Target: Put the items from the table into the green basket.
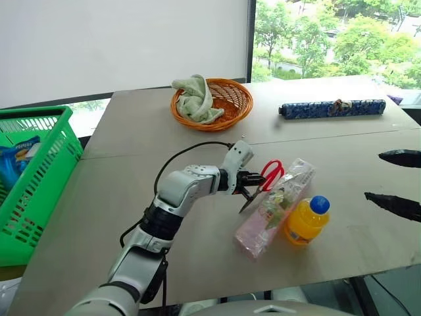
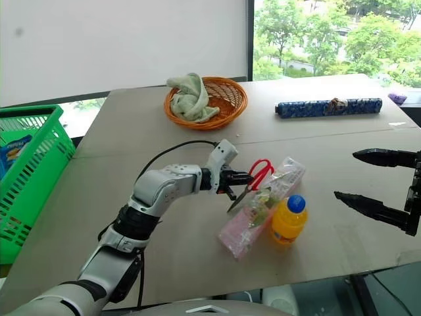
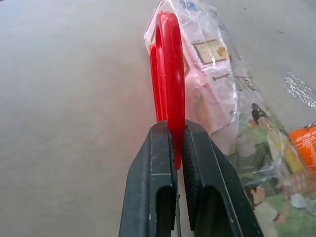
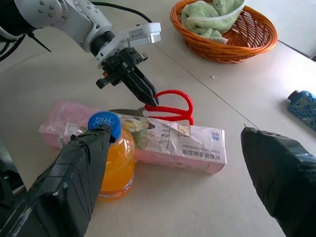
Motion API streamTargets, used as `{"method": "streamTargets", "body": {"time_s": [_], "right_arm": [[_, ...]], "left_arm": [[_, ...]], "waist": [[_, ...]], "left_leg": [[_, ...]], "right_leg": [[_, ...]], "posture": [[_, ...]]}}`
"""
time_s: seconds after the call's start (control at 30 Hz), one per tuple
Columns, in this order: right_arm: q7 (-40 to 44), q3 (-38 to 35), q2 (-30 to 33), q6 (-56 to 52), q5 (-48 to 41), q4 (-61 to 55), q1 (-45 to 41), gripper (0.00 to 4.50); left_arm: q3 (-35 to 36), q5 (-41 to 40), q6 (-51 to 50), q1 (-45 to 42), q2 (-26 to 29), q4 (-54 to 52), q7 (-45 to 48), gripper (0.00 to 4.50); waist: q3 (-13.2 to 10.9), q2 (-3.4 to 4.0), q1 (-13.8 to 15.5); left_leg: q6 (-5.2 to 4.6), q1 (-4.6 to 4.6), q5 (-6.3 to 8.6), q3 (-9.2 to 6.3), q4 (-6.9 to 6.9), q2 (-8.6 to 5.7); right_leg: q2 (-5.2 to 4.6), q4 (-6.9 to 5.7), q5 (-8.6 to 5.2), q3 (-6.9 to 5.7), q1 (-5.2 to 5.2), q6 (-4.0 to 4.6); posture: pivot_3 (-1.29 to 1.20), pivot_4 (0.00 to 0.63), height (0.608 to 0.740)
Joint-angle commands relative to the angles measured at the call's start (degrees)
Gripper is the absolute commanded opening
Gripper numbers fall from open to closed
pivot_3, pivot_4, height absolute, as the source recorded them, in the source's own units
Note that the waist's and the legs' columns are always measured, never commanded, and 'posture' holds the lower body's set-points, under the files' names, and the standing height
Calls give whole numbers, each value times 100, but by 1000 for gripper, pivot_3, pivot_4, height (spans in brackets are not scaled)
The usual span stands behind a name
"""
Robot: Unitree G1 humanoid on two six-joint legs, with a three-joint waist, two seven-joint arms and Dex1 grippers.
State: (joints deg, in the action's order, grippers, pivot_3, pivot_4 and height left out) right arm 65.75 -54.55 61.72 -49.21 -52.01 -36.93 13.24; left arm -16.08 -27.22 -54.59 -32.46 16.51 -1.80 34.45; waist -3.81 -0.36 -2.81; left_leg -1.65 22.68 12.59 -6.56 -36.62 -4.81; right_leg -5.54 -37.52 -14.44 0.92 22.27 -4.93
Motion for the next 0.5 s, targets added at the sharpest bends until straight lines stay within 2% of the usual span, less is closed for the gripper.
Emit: {"method": "streamTargets", "body": {"time_s": [0.03,0.2,0.27,0.33,0.4,0.43,0.47,0.5], "right_arm": [[-70,-23,16,130,-39,-65,-94,4500],[-263,228,0,161,-283,-141,-336,4500],[-354,400,-44,201,-349,-161,-436,4500],[-356,609,-99,321,-266,-107,-473,4500],[-282,792,-138,499,-152,-24,-486,4500],[-264,840,-144,553,-127,1,-491,4500],[-257,910,-138,609,-114,42,-529,4500],[-249,972,-120,648,-105,92,-573,4500]], "left_arm": [[870,-273,60,132,80,-519,-147,23],[2828,-793,-220,566,472,-832,-740,23],[3476,-782,-121,833,879,-574,-778,23],[4158,-770,-6,812,1085,165,-1069,23],[4377,-627,153,743,1329,872,-1119,23],[4361,-575,207,728,1406,1026,-1076,766],[4371,-615,237,697,1484,1199,-919,920],[4338,-603,277,675,1563,1340,-799,1291]], "waist": [[-1,-1,-3],[-2,-3,-10],[0,0,-14],[-1,-3,30],[2,-13,91],[2,-16,142],[2,-20,199],[5,-24,244]], "left_leg": [[0,0,0,-1,0,1],[1,-1,1,-3,-1,5],[0,-6,0,-4,1,6],[-1,-8,-1,-7,2,7],[0,-7,0,-12,0,6],[1,-6,0,-13,-1,4],[2,-4,1,-13,-3,-1],[2,-1,1,-12,-5,-4]], "right_leg": [[1,0,0,-1,0,0],[1,-1,0,-1,1,-1],[3,-4,0,0,1,-1],[7,-4,0,-1,1,0],[6,-4,0,-4,0,0],[5,-3,0,-6,0,0],[1,-2,1,-6,-1,0],[-2,0,1,-6,-1,0]], "posture": [[-185,7,740],[-143,13,740],[-121,13,740],[-90,13,740],[-77,12,740],[-77,12,740],[-65,10,740],[-65,10,740]]}}
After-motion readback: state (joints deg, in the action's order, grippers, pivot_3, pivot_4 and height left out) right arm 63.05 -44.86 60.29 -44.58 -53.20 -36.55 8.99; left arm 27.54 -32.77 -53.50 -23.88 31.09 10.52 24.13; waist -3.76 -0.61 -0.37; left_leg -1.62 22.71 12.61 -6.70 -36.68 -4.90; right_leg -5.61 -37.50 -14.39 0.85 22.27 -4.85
